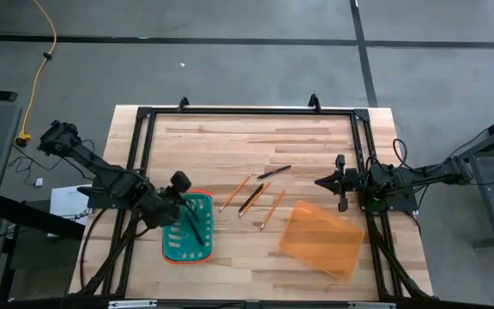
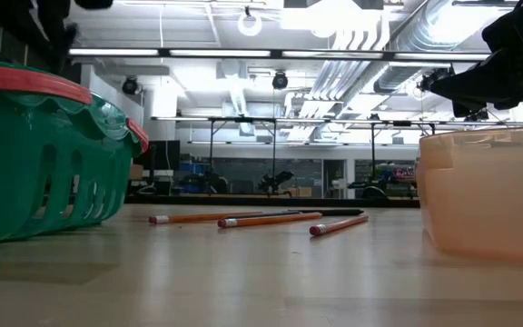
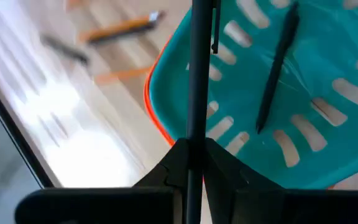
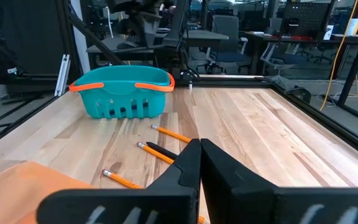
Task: Sort pens & pencils
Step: Put the black pen into the blue bin
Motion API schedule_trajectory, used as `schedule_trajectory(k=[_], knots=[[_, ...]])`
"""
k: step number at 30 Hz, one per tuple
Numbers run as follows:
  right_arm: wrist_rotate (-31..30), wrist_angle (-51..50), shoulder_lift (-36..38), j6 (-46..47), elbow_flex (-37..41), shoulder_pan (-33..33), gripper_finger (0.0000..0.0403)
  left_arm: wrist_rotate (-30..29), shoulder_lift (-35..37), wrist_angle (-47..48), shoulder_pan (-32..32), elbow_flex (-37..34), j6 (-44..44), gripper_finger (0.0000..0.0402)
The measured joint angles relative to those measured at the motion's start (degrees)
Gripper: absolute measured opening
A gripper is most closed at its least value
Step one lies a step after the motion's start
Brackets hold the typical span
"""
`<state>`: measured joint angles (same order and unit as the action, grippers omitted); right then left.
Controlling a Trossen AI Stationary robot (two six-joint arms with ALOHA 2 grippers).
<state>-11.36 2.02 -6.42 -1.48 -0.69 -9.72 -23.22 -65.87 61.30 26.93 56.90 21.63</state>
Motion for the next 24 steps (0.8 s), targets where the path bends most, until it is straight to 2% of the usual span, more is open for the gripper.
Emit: schedule_trajectory(k=[6, 11, 19, 24], knots=[[0.03, 0.0, 0.0, 0.0, 0.0, 0.0, 0.0, -2.71, -3.89, -4.23, 3.67, 0.02, 5.65, 0.0019], [0.05, -0.01, 0.0, 0.0, 0.0, 0.0, 0.0, -4.92, -8.5, -2.75, 5.47, 0.02, 8.38, 0.0019], [0.09, -0.01, 0.03, 0.0, 0.0, -0.01, 0.0, -4.87, -13.13, -2.16, 6.63, 0.0, 8.58, 0.0019], [0.12, -0.01, 0.0, 0.0, 0.0, 0.01, 0.0, -1.7, -15.04, -4.66, 6.48, 0.0, 7.93, 0.0019]])
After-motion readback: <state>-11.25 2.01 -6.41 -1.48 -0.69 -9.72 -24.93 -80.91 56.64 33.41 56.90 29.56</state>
